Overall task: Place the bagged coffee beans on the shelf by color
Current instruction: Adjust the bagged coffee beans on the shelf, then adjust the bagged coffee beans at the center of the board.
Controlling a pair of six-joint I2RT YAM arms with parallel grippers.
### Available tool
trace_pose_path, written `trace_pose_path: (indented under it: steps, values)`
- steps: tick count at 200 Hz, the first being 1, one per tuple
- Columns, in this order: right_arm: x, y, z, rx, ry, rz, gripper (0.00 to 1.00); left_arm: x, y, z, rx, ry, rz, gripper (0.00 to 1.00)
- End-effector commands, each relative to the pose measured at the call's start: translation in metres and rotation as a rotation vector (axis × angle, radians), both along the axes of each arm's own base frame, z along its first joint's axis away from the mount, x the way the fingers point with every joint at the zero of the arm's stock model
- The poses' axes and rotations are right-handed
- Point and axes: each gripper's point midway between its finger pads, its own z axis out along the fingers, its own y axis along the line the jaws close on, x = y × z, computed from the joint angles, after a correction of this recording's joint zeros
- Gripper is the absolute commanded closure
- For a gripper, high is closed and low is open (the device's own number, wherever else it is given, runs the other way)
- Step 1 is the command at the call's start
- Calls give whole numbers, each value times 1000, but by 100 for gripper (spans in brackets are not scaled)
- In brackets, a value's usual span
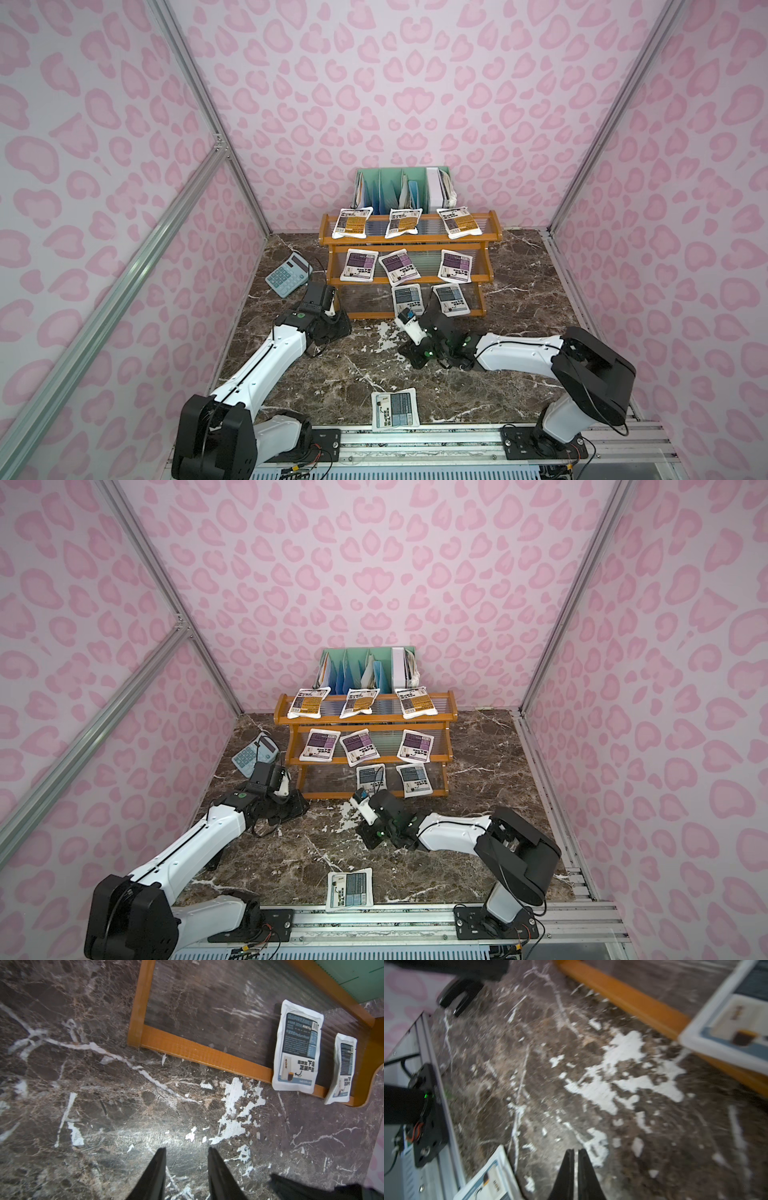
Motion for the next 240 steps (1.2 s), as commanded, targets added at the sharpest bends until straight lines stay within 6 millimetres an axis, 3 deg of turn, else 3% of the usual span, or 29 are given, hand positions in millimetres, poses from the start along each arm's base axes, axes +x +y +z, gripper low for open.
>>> trace_pose_path:
  steps: [1, 39, 82, 108, 132, 154, 172, 197, 240]
  values:
    - [-52, -29, -29, -231, 54, 196, 90, 0, 2, -1, 16, 9, 2, 63]
    - [-106, -46, -48, -347, 195, 334, 93, -2, -3, 0, 6, 11, -14, 63]
    - [-121, -58, -70, -421, 244, 359, 93, -10, -17, 0, 45, 8, -105, 63]
    - [-101, -60, -85, -471, 191, 326, 93, -13, -28, -2, 57, 26, -182, 63]
    - [-51, -57, -87, -485, 118, 232, 93, -14, -42, -7, 53, 59, -257, 63]
    - [7, -49, -71, -442, 35, 118, 93, -16, -51, -15, 64, 109, -301, 64]
    - [37, -38, -49, -390, -19, 76, 93, -15, -55, -19, 65, 132, -320, 64]
    - [41, -28, -26, -330, -51, 90, 93, -14, -57, -21, 68, 151, -336, 64]
    - [0, -30, -19, -276, 46, 137, 93, -20, -62, -28, 58, 214, -381, 61]
